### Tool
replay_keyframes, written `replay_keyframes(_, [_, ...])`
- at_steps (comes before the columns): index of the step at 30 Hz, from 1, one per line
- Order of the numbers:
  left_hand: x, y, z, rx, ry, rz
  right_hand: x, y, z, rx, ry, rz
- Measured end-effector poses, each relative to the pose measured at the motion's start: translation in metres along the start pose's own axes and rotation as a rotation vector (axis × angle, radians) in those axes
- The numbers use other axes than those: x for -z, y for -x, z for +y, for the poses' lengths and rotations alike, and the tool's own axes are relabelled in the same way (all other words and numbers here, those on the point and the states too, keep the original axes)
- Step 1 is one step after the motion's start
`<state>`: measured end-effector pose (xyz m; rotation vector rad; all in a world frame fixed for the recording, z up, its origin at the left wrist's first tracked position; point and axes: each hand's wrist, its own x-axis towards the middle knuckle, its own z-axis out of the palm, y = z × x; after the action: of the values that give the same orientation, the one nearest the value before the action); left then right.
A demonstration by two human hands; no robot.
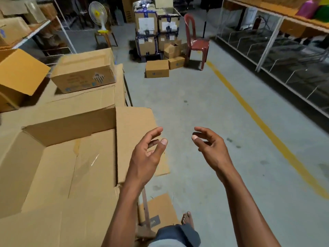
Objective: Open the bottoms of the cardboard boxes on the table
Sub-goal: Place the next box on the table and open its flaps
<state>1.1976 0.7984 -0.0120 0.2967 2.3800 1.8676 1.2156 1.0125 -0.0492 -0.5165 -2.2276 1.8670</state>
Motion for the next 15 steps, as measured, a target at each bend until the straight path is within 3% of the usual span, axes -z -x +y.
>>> replay_keyframes(6, [-0.024, -0.099, 0.006, 0.017, 0.034, 0.145, 0.002, -0.13, -0.017, 0.017, 0.029, -0.12])
replay_keyframes(15, [-0.029, -0.227, -0.011, 0.152, 0.036, 0.407, -0.049, -0.302, -0.02, -0.03, 0.053, -0.397])
